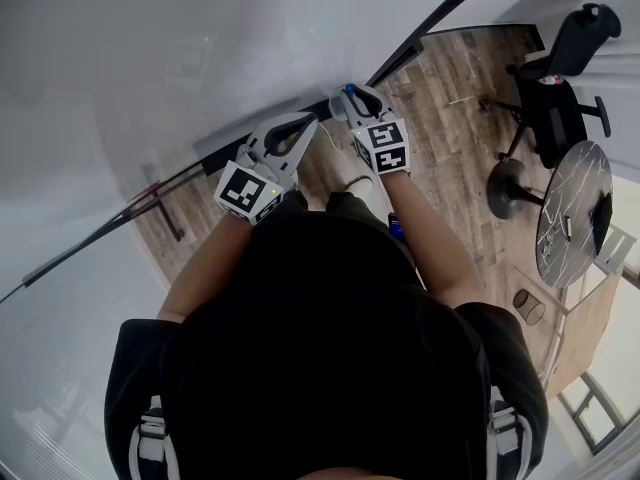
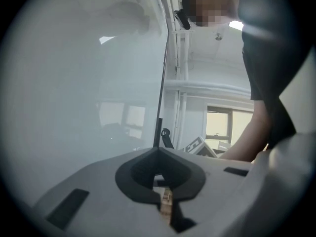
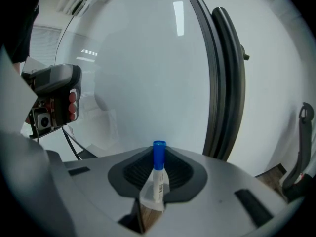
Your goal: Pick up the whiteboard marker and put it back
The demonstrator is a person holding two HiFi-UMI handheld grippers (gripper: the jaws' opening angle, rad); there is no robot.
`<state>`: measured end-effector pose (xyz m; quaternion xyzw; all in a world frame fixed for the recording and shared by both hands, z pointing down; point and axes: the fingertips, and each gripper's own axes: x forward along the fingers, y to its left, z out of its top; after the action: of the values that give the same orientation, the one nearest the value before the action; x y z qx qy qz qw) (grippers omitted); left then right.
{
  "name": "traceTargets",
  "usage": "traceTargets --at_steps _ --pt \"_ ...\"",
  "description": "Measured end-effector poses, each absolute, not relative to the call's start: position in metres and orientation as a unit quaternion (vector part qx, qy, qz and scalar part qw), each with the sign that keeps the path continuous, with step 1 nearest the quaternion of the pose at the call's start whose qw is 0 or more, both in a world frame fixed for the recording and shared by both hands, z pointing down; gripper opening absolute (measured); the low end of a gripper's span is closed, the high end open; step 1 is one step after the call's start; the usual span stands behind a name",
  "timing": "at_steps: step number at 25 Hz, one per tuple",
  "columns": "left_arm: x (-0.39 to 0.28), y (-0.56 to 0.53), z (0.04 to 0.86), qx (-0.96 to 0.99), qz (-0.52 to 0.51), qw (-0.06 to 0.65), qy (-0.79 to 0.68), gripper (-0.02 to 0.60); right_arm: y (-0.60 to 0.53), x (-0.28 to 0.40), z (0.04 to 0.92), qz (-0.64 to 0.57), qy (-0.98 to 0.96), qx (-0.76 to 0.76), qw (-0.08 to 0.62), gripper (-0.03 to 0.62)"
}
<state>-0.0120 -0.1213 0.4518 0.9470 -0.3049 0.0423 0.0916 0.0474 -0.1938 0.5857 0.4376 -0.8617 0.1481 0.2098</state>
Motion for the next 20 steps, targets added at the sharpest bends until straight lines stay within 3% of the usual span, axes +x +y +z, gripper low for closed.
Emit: traceTargets --at_steps 20 --pt "0.004 -0.126 0.434 0.958 0.032 0.071 -0.277 0.003 -0.181 0.061 0.509 0.115 -0.878 0.445 0.135 0.063"
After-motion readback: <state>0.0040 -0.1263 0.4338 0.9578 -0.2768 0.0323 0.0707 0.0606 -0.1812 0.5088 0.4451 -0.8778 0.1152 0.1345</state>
